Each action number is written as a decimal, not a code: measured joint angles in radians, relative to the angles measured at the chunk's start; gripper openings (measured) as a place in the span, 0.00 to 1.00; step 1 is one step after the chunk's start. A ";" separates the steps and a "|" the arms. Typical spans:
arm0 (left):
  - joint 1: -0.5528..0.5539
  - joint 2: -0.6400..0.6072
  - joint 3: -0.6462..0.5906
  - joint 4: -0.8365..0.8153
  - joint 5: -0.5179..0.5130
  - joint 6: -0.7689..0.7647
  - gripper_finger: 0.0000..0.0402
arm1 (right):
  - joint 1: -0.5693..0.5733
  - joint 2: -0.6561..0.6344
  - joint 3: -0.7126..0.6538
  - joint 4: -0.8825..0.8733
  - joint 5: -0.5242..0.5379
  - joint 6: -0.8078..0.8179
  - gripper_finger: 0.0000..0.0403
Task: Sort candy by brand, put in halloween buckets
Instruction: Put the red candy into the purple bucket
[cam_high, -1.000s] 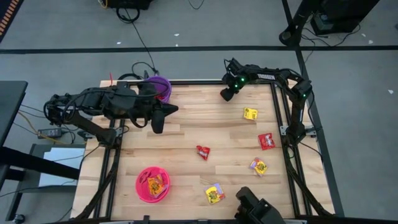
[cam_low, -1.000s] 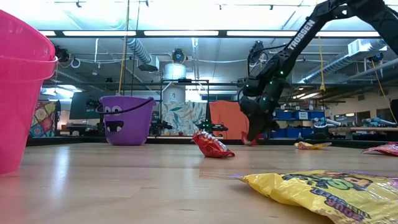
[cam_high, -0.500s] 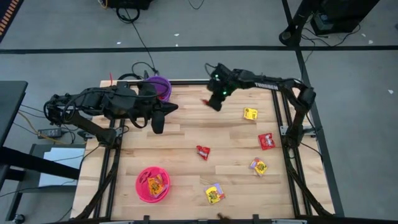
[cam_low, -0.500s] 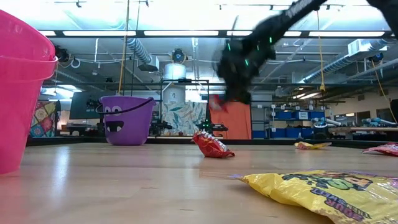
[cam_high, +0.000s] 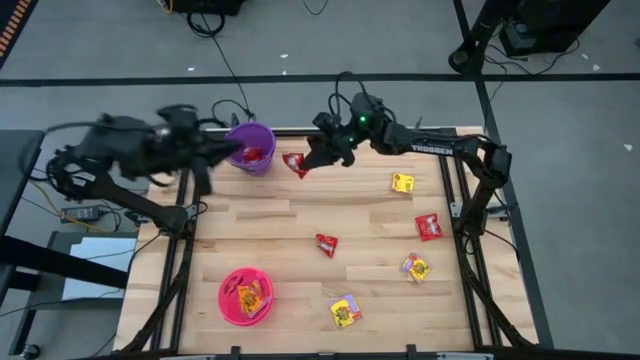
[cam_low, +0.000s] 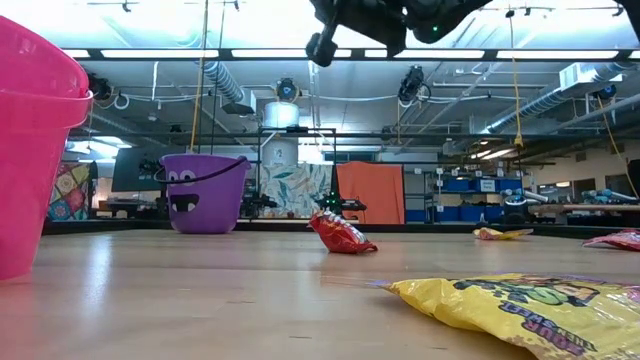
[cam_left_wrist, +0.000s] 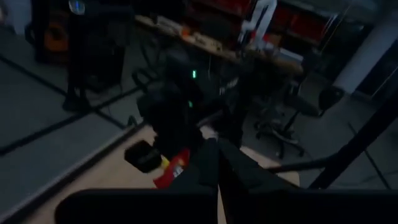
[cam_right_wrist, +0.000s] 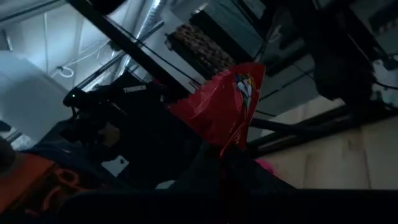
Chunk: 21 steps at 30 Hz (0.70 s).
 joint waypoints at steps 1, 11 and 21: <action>0.000 -0.019 0.001 0.000 -0.003 0.014 0.01 | -0.004 0.001 0.000 -0.003 0.001 0.009 0.02; 0.000 -0.135 0.001 -0.034 -0.021 0.061 0.01 | 0.008 0.246 0.142 0.119 0.022 0.189 0.02; 0.000 -0.142 0.000 -0.095 -0.020 0.061 0.01 | -0.040 0.688 0.812 -0.170 0.083 0.180 0.02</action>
